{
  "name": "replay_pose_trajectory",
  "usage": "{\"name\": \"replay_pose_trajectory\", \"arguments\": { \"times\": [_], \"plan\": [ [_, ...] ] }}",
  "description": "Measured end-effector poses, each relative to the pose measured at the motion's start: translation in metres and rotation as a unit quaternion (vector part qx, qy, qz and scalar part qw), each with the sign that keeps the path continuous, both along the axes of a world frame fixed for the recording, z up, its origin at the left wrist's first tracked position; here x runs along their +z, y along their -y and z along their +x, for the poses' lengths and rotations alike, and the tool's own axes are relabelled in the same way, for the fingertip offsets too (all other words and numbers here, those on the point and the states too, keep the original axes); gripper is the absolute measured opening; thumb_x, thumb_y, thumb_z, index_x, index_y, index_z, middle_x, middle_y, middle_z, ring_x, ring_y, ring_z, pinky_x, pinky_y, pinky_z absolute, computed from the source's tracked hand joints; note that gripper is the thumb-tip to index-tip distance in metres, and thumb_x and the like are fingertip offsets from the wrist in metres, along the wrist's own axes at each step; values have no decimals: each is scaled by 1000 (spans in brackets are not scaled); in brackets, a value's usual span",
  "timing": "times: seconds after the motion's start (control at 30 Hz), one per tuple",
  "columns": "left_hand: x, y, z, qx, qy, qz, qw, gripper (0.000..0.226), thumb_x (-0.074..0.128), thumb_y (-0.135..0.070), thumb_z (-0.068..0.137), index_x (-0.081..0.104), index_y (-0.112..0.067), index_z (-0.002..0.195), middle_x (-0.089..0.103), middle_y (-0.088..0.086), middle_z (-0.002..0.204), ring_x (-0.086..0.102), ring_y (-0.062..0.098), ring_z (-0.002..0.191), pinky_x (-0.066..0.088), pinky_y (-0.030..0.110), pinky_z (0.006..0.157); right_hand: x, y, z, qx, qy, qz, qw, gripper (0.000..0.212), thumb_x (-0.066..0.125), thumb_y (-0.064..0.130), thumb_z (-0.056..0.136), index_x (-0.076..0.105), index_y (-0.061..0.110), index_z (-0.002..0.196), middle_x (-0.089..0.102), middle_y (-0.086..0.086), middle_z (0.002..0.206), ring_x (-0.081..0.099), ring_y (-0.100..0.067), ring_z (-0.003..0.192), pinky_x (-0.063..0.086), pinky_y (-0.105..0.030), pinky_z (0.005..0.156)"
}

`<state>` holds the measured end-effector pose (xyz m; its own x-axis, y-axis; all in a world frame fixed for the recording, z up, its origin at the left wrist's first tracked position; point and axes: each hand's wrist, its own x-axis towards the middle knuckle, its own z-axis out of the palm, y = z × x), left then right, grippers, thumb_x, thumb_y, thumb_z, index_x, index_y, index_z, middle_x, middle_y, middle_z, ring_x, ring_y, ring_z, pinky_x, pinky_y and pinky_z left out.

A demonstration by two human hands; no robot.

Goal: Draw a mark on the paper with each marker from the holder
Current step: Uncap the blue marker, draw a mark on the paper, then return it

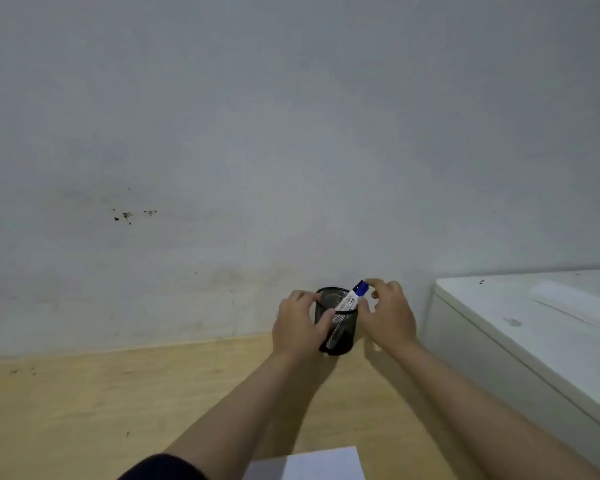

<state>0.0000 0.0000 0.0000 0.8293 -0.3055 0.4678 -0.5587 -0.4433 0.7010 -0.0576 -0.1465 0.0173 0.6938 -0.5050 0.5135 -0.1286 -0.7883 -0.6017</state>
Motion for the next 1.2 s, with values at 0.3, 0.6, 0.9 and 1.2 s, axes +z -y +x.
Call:
{"name": "replay_pose_trajectory", "arguments": {
  "times": [0.3, 0.6, 0.9, 1.2],
  "plan": [
    [-1, 15, 6, 58, -24, -24, 998, 33, 67, -41, 77, 69, -14, 96, 65, -3, 106, 58, 19, 104, 51, 36, 81, 1, 9, 17, 31, 102, 64, 992, 8, 67, 13, 79, 59, 13, 80, 66, -5, 79, 63, -21, 69, 48, -25, 62],
    [22, 0, -21, -17, -62, -52, 997, 18, 57, -26, 86, 62, -14, 98, 65, 5, 101, 61, 20, 93, 51, 34, 83, 35, -6, -14, 111, 195, -18, 974, 15, 69, 2, 79, 70, 12, 90, 68, -3, 84, 62, -4, 79, 45, -9, 68],
    [76, -43, -85, -137, -357, -283, 880, 19, 53, -13, 90, 66, 0, 96, 69, 8, 74, 66, 12, 58, 54, 27, 68, 35, -58, -94, 233, 243, -151, 929, 19, 68, -10, 75, 72, 4, 88, 65, -11, 90, 63, -10, 88, 52, -20, 80],
    [105, -100, -108, -88, -350, -342, 868, 11, 67, -5, 80, 65, -6, 90, 68, 9, 81, 65, 21, 76, 53, 33, 80, 57, -111, -116, 237, 246, -88, 936, 25, 67, 3, 76, 71, 9, 100, 64, -4, 94, 63, -7, 88, 47, -12, 79]
  ]
}}
